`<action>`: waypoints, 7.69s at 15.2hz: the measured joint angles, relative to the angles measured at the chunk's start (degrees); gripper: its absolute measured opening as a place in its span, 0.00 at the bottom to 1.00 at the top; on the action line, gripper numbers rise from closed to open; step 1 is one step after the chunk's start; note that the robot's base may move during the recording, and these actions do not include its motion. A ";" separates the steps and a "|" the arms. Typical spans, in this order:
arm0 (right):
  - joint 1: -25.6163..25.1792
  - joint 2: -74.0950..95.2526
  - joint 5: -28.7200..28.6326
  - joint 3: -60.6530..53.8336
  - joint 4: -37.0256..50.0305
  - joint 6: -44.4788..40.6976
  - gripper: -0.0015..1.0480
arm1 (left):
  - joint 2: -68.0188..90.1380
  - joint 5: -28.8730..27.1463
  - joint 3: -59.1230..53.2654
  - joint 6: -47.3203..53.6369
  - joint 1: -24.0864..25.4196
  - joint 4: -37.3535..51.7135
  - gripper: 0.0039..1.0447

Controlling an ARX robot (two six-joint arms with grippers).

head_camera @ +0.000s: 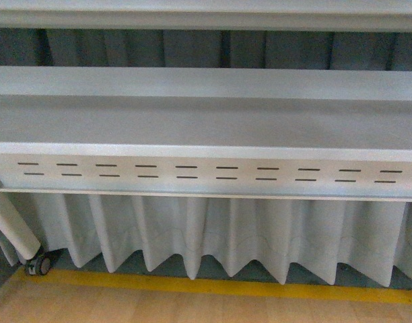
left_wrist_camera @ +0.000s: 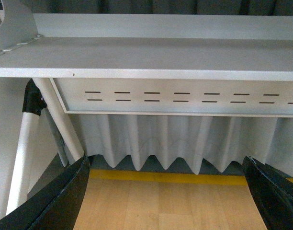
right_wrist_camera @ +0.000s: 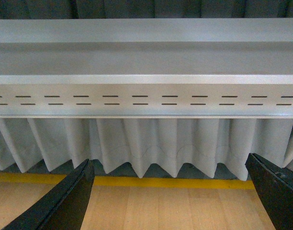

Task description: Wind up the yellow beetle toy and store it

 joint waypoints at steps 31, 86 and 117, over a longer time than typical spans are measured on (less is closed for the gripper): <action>0.00 0.00 -0.02 0.00 0.24 0.24 0.94 | 0.00 -0.02 0.00 -0.02 0.00 0.15 0.94; -10.95 109.63 -45.83 54.86 11.15 -39.04 0.94 | 0.00 0.00 0.00 -0.02 0.00 -0.02 0.94; -4.50 134.35 -41.05 84.28 -35.52 -88.72 0.40 | 0.00 0.00 0.00 -0.02 0.00 -0.02 0.94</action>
